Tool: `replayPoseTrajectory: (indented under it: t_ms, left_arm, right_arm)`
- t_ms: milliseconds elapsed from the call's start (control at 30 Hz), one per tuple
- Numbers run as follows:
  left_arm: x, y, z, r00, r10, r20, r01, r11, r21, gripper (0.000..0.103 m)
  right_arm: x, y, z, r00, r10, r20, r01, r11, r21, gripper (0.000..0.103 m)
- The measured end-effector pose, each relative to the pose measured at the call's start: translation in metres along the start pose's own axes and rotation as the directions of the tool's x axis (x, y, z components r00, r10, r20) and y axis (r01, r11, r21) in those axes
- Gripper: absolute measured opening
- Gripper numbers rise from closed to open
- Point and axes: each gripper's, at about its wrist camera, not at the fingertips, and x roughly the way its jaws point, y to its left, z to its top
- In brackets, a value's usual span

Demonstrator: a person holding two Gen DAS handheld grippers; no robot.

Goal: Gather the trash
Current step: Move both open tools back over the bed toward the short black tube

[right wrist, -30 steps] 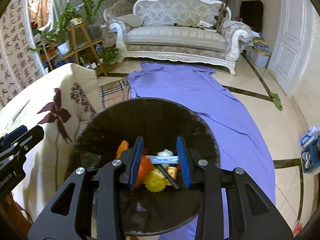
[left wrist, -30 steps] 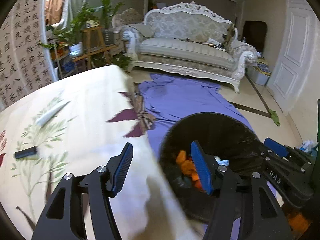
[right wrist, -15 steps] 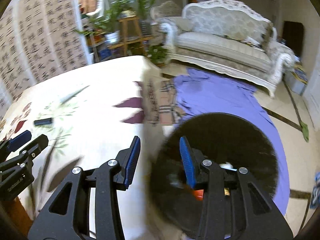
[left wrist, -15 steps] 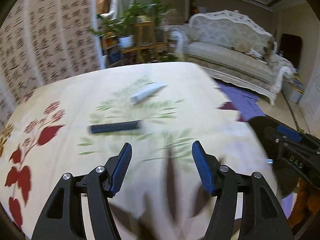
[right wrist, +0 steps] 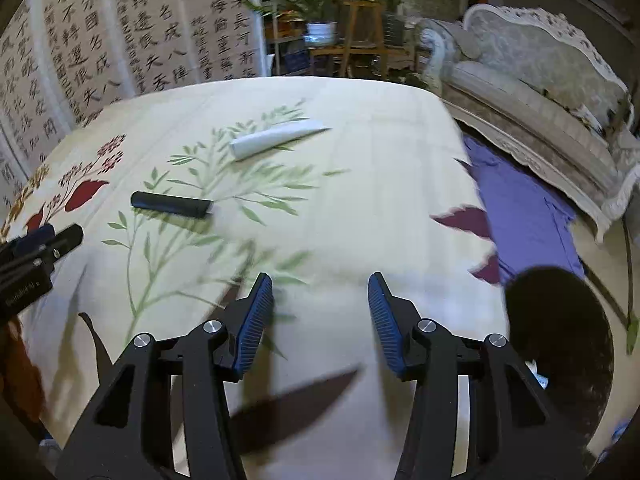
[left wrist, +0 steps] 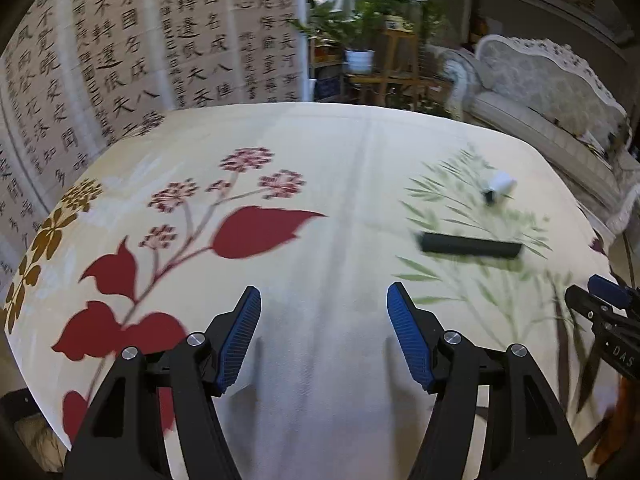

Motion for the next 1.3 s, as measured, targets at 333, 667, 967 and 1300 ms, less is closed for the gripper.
replayPoseTrajectory:
  t_ms: [333,667,967,1300]
  left_arm:
    - [0.008,0.034,0.004,1.0,-0.003,-0.02,0.001,0.998,-0.061,0.066]
    - [0.013,0.039,0.006,0.999,-0.011,-0.037,0.008,0.997,-0.082,0.066]
    - [0.013,0.042,0.006,0.999,-0.012,-0.038,0.008,0.996,-0.093,0.066]
    - [0.01,0.055,0.006,0.999,0.03,-0.027,-0.032,0.995,-0.097,0.066]
  right_arm:
    - [0.027,0.039,0.033,0.999,0.05,-0.016,-0.051,0.994,-0.101,0.052]
    - [0.032,0.063,0.04,0.992,0.127,-0.017,-0.128,0.978,-0.167,0.053]
    - [0.028,0.074,0.033,0.985,0.168,-0.034,-0.171,0.967,-0.191,0.053]
    - [0.023,0.083,0.026,0.986,0.164,-0.036,-0.168,0.963,-0.209,0.047]
